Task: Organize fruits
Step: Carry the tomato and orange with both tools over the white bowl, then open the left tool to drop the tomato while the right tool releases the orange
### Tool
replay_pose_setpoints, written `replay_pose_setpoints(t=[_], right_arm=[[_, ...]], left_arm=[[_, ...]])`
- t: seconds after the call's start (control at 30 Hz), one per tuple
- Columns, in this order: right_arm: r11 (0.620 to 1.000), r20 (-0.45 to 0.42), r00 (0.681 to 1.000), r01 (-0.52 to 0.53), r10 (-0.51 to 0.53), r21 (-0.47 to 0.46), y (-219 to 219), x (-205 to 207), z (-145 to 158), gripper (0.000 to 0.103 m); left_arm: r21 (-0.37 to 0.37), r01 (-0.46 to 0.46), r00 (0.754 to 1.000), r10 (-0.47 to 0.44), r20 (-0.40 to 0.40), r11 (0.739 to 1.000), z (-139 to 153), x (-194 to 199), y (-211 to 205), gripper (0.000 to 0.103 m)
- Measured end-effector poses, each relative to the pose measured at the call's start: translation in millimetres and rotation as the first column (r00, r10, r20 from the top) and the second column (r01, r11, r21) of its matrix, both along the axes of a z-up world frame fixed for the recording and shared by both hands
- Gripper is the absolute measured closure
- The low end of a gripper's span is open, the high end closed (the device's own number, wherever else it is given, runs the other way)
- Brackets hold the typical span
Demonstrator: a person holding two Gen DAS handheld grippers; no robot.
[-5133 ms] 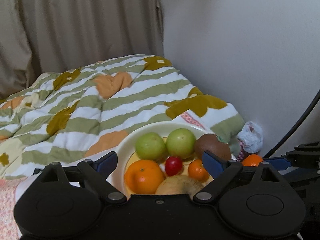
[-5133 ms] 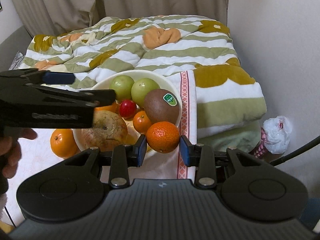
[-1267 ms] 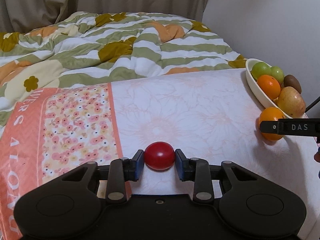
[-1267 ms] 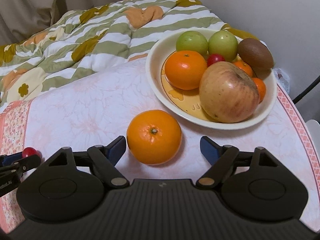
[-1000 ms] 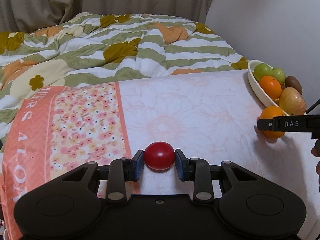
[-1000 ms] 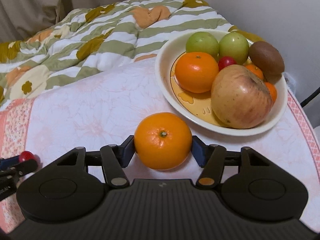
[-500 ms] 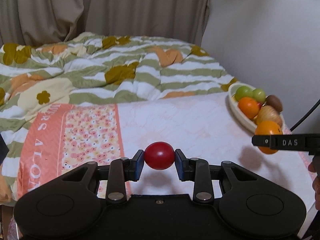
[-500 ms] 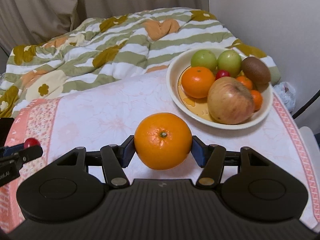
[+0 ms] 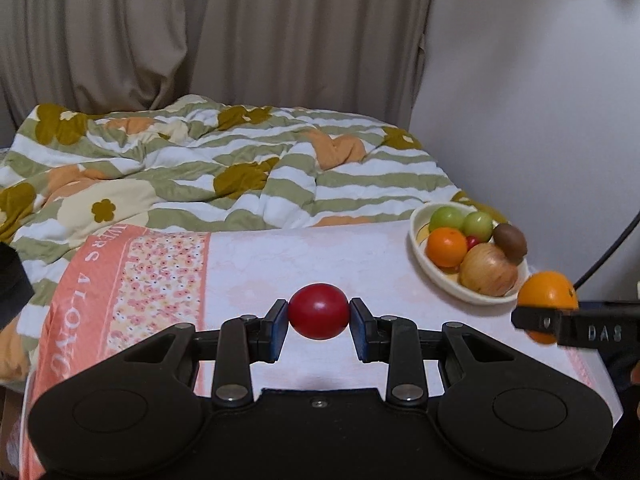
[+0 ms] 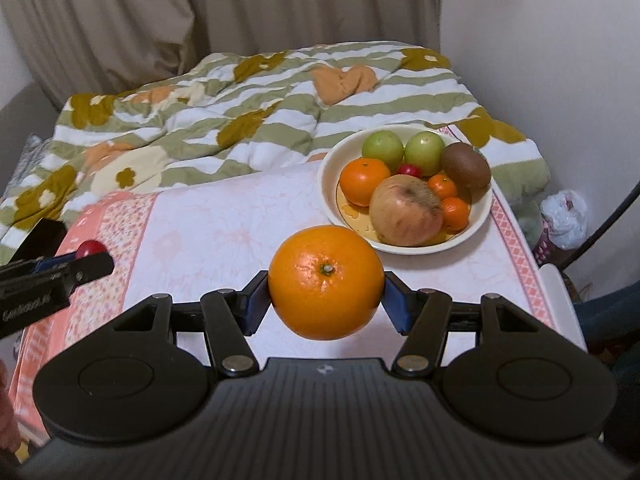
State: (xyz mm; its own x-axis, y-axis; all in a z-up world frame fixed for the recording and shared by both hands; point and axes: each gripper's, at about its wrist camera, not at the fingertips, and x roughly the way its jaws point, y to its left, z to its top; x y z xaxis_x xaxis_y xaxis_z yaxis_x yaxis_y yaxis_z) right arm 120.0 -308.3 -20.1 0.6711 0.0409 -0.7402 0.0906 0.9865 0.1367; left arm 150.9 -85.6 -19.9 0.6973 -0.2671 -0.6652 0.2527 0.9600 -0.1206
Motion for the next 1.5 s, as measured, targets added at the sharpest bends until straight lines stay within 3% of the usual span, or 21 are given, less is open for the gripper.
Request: replay_pose_setpoints(t=[0.27,0.7,1.13,1.5], right_arm=[[0.994,0.037,0.993,-0.11,0.111,-0.017,-54,-9,11,0.028],[0.996,0.042,0.995,-0.09,0.091,-0.024,-127,40,4,0.028],[1.0,0.003,1.0,-0.014,0.014,0.001,-145,98,-18,0.028],[0.998,0.002,0.999,-0.051,0.051,-0.024,-135,122,-31,0.028]], left_arm=[[0.018,-0.041,0.998,0.041,0.044,0.999,12,-10,-63,0.067],[0.023,0.01,1.0,-0.011,0.025,1.0,6,41,-144,0.067],[0.061,0.112,0.994,-0.111,-0.025,0.992,-24,124,-183,0.067],[0.097,0.174,0.982,-0.166,-0.086,0.98,-56,177,-201,0.067]])
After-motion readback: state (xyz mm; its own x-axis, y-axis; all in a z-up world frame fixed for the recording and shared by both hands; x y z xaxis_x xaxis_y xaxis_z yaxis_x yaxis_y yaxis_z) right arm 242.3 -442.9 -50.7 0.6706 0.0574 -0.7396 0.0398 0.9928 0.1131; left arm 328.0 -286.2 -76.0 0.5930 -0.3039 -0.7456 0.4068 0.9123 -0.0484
